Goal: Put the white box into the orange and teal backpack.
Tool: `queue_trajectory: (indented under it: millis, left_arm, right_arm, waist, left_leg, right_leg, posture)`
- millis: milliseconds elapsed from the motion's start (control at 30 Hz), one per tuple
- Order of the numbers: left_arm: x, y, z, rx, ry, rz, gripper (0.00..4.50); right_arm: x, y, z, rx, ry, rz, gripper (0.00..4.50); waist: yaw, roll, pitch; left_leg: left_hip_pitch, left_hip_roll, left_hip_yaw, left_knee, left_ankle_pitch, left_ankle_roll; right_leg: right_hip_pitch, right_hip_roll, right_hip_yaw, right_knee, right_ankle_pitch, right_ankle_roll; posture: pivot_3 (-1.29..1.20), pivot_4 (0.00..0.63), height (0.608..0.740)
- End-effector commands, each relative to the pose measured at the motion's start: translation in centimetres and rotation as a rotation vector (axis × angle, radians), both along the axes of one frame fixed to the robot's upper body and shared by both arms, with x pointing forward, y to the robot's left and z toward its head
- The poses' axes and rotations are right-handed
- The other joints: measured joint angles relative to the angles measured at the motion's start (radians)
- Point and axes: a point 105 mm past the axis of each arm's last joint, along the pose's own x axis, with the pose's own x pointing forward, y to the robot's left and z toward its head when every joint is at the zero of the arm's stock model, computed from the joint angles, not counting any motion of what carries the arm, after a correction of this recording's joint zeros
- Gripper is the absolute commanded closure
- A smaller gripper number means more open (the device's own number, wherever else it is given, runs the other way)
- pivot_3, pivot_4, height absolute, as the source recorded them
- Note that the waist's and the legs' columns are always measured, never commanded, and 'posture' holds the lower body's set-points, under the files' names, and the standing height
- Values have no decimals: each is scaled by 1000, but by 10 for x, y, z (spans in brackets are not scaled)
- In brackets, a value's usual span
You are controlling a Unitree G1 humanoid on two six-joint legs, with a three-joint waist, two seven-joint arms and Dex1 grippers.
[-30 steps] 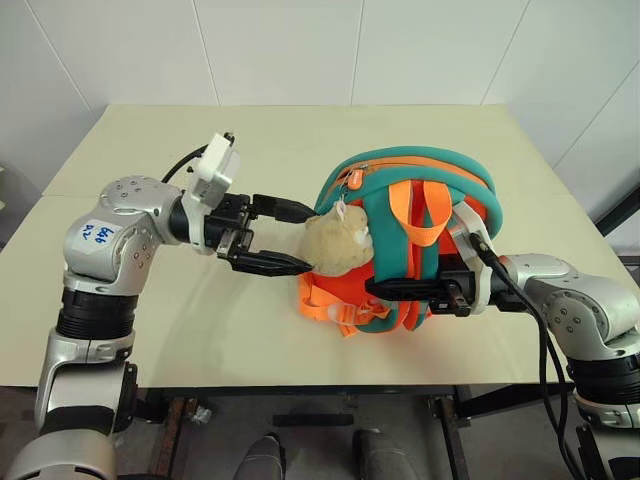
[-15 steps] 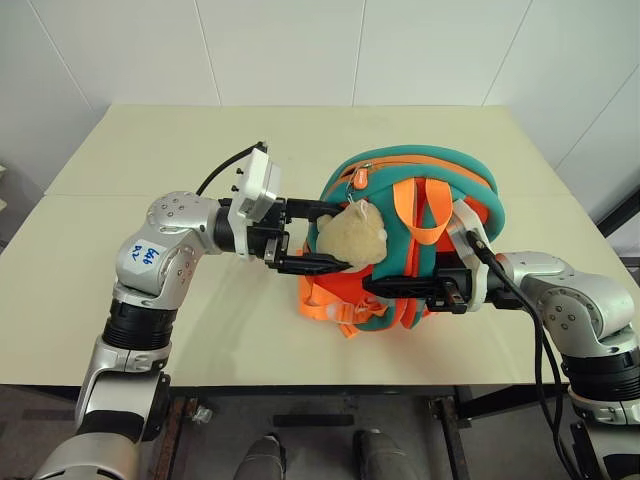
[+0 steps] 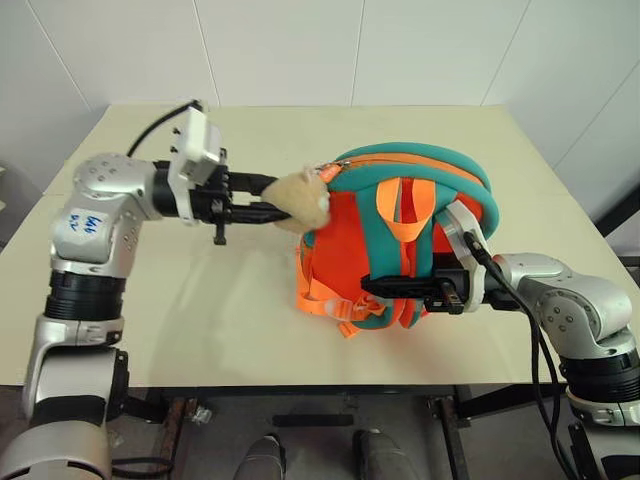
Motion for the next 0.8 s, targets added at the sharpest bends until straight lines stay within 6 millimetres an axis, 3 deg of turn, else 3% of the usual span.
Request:
queue_trajectory:
  millis: [33,100,233,300,433,500,567,667,767,800]
  left_arm:
    - [14,34,0,65,-53,127,3203]
    - [25,50,-14,109,-48,197,3203]
    - [37,58,-45,173,-24,230,3203]
    - [42,53,-73,169,50,224,3203]
    - [45,45,-99,141,112,209,3203]
    - [43,30,-129,115,185,185,3203]
    - [42,19,-145,86,235,173,3203]
    - [39,14,-158,66,275,166,3203]
    - [33,18,-155,49,292,154,3203]
    - [30,20,-153,51,289,152,3208]
  right_arm:
    - [-7,-1,7,13,-39,7,4500]
    - [-7,-4,7,9,-39,-2,4500]
    - [-7,-4,7,13,-41,-16,4500]
    - [-8,-3,6,17,-39,-18,4500]
    - [-9,-3,5,17,-36,-20,4500]
    - [-3,-3,2,18,-38,-51,4500]
    - [0,-4,-3,7,-38,-71,4500]
    - [4,-7,-9,-7,-44,-105,4500]
    - [14,-13,-5,24,-85,-183,4500]
    - [16,-16,-3,30,-94,-206,4193]
  waist:
    - [-1,0,0]
    - [-2,0,0]
    - [1,0,0]
    - [2,0,0]
    - [0,0,0]
    - [0,0,0]
    - [2,0,0]
    - [3,0,0]
    - [3,0,0]
    - [2,0,0]
  left_leg:
    - [0,0,0,0,0,0]
    - [0,0,0,-2,0,0]
    - [1,0,0,-2,0,0]
    - [0,0,0,-2,0,0]
    - [0,0,0,-2,0,0]
    - [0,0,0,-2,0,0]
    - [0,0,0,-2,0,0]
    - [0,0,0,-1,0,0]
    - [0,0,0,0,0,0]
    - [1,0,0,1,0,0]
  right_leg:
    - [0,0,0,0,0,0]
    - [-1,0,0,0,0,0]
    - [-1,0,0,0,0,-1]
    - [-1,0,0,0,0,-1]
    - [-1,0,0,0,0,0]
    - [-2,0,0,1,0,0]
    - [-1,0,0,1,0,0]
    - [-1,0,0,1,0,0]
    - [0,0,0,1,0,0]
    - [1,0,0,1,1,0]
  posture:
    - [0,150,740]
    - [0,150,740]
    - [0,150,740]
    - [0,150,740]
    - [0,150,740]
    - [0,150,740]
    - [0,150,740]
    - [0,150,740]
    - [0,150,740]
    - [0,150,740]
